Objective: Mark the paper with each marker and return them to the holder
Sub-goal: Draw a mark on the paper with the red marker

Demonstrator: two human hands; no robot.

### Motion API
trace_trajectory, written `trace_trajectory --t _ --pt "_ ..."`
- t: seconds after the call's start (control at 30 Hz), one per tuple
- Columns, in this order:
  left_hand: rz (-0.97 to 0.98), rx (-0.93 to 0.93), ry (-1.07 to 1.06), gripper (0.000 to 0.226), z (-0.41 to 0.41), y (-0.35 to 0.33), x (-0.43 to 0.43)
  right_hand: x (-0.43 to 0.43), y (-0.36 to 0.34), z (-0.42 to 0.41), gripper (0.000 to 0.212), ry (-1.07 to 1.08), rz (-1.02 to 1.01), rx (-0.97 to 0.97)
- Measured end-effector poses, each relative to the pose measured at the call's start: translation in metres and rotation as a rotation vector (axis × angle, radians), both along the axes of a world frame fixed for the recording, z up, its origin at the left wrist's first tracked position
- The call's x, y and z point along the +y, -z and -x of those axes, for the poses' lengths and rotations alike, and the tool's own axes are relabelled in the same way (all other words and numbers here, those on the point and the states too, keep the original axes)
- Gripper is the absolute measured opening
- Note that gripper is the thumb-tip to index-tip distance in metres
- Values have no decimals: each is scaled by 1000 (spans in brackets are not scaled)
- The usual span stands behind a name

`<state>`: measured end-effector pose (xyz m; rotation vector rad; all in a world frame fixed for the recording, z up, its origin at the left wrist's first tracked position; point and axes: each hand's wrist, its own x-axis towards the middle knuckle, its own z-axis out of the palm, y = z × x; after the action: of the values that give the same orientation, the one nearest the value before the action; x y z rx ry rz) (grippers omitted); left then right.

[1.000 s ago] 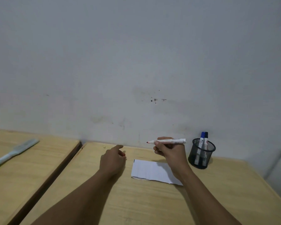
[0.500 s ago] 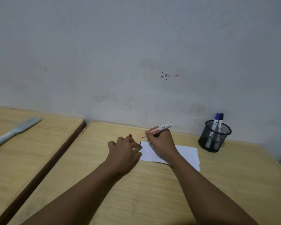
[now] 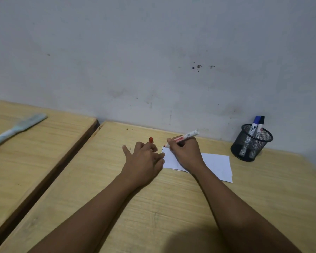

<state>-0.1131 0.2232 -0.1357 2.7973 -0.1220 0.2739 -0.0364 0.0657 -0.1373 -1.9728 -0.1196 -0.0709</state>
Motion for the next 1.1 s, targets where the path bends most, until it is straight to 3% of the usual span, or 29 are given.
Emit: trace_trajectory --t 0.57,0.7,0.8,0.9,1.0,1.1 --pt "-18 7 -7 35 -1 0 -1 1 -2 3 22 -34 58 9" --pt "106 -57 -57 37 -1 2 2 -6 -15 -2 23 -51 -173 108" --pt "337 -91 -136 58 -7 -6 2 -13 -35 -2 26 -51 -355 116" --pt "397 7 -246 67 -29 -22 3 -17 -58 2 19 -34 -389 41" --pt "136 86 -283 37 -45 -31 7 -24 -73 9 16 -33 -378 6" --pt "126 -10 -283 18 -40 -38 4 -39 -83 18 19 -27 -368 -15"
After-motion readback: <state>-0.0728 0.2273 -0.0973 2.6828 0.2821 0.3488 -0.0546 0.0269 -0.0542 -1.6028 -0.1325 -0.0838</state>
